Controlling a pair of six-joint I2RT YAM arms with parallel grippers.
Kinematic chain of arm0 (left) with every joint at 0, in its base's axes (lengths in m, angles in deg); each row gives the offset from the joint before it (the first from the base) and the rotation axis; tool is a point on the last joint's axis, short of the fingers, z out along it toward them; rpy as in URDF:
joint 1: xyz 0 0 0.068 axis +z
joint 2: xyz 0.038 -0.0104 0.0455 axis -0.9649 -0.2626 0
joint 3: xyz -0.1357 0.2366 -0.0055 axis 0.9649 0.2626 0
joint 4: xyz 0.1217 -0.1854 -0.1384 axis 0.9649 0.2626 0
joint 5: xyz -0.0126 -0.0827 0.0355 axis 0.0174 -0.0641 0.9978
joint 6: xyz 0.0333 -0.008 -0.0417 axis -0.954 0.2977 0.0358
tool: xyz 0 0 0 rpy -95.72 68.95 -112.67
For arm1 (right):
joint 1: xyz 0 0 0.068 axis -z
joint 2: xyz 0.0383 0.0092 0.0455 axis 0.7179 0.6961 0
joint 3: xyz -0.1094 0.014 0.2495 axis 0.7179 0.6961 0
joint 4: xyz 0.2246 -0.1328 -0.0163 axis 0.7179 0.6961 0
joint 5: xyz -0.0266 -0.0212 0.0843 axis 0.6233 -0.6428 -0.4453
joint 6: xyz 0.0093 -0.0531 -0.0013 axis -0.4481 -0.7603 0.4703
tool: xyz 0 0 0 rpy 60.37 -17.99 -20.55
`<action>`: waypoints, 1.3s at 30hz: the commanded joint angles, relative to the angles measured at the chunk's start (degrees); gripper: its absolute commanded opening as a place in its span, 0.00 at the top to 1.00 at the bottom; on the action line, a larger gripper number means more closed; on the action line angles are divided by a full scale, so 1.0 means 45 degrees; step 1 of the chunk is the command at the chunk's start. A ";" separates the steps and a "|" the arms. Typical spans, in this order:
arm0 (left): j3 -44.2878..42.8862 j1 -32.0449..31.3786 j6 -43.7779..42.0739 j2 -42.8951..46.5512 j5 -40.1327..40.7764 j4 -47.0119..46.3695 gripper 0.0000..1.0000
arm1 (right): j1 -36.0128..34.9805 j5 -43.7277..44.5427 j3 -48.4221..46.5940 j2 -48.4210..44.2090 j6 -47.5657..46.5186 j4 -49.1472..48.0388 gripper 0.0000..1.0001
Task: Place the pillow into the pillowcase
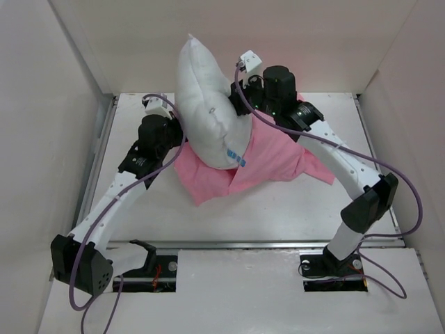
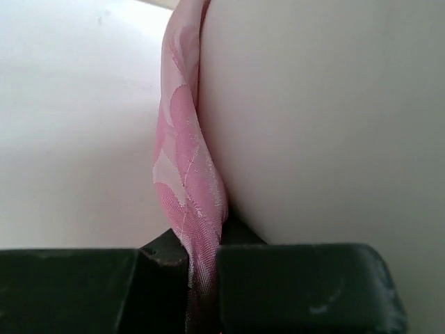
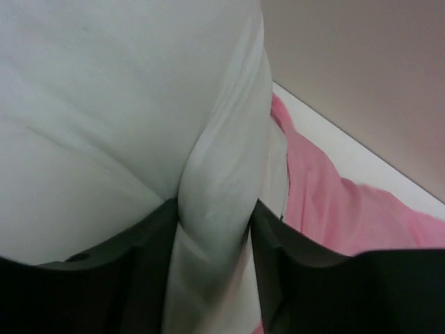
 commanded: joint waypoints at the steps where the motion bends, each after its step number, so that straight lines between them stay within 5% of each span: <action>1: 0.0517 0.0576 0.0637 0.0233 0.0552 -0.2150 1.00 | 0.0180 -0.3498 0.0504 -0.1277 -0.0233 0.1233 0.46; 5: 0.1338 0.0832 0.0813 0.0349 0.0433 -0.2445 1.00 | 0.0180 -0.3896 0.0386 -0.2823 -0.0350 0.1233 0.31; 8: 0.1495 0.0949 0.0813 0.0505 0.0433 -0.2446 1.00 | 0.0180 -0.1908 0.0502 -0.3760 0.0523 0.1077 0.24; 13: 0.1749 0.0949 0.0813 0.0819 0.0433 -0.2446 1.00 | 0.0180 0.3261 0.0232 -0.3355 0.2187 0.2734 0.24; 17: 0.1867 0.0949 0.0697 0.1053 0.0433 -0.2446 1.00 | 0.0180 0.5532 -0.0643 -0.2145 0.3864 0.4198 0.27; 27: 0.1867 0.0949 0.0559 0.1287 0.0297 -0.2309 1.00 | -0.0619 0.5053 -0.1332 -0.0015 0.4376 0.5140 0.31; 39: 0.2101 0.0949 0.0559 0.1405 0.0063 -0.2427 1.00 | -0.1460 0.4934 -0.1821 -0.0385 0.4376 0.4983 0.31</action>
